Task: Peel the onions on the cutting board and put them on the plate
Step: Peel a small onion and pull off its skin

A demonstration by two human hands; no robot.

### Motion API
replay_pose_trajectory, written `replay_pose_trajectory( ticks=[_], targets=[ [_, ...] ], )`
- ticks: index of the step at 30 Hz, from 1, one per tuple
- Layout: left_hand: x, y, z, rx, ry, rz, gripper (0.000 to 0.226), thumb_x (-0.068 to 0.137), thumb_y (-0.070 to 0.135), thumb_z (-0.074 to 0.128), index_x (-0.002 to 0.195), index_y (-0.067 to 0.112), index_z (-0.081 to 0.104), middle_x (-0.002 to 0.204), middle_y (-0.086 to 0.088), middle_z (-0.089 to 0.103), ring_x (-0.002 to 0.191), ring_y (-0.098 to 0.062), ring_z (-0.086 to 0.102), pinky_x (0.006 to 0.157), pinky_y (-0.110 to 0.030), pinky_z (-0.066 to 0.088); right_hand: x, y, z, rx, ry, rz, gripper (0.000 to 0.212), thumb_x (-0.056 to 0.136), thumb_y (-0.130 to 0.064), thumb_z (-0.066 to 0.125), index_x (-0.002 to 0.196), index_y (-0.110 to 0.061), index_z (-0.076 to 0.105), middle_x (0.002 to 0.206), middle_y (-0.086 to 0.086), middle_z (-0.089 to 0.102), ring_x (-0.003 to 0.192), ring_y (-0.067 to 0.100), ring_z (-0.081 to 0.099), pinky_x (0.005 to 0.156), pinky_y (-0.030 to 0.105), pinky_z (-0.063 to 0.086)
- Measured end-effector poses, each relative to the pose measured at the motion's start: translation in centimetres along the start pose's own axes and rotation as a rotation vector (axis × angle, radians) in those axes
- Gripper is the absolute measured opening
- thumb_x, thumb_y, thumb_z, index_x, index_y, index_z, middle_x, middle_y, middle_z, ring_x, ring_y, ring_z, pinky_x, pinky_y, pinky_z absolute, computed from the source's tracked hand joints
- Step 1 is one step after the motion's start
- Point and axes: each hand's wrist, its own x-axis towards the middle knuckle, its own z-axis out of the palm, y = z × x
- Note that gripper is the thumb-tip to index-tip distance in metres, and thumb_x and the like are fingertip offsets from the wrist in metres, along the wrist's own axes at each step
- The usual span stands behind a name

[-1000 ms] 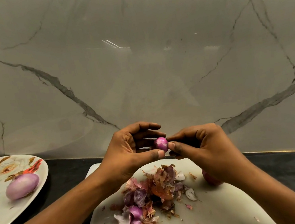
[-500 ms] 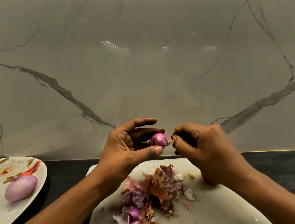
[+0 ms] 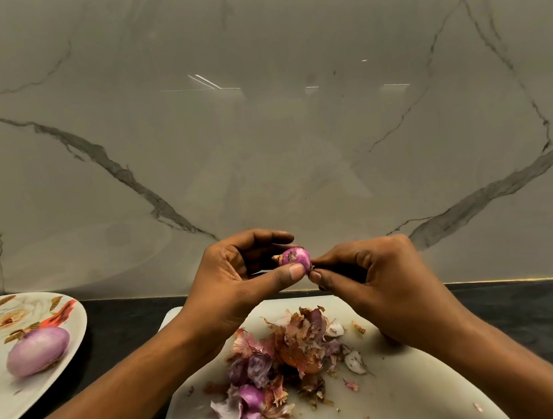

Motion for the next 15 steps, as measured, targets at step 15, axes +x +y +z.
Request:
replay_pose_trajectory(
  ticks=[15],
  targets=[
    [-0.12, 0.1, 0.07, -0.012, -0.024, 0.017, 0.038, 0.071, 0.009, 0.087, 0.108, 0.008, 0.079, 0.107, -0.009, 0.081, 0.099, -0.028, 0.078, 0.084, -0.034, 0.065, -0.13, 0.14, 0.1, 0.059, 0.024, 0.048, 0.009, 0.094, -0.021, 0.073, 0.093, -0.021, 0.082, 0.073, -0.012, 0.074, 0.069, 0.007, 0.071, 0.059, 0.022, 0.058]
  ],
)
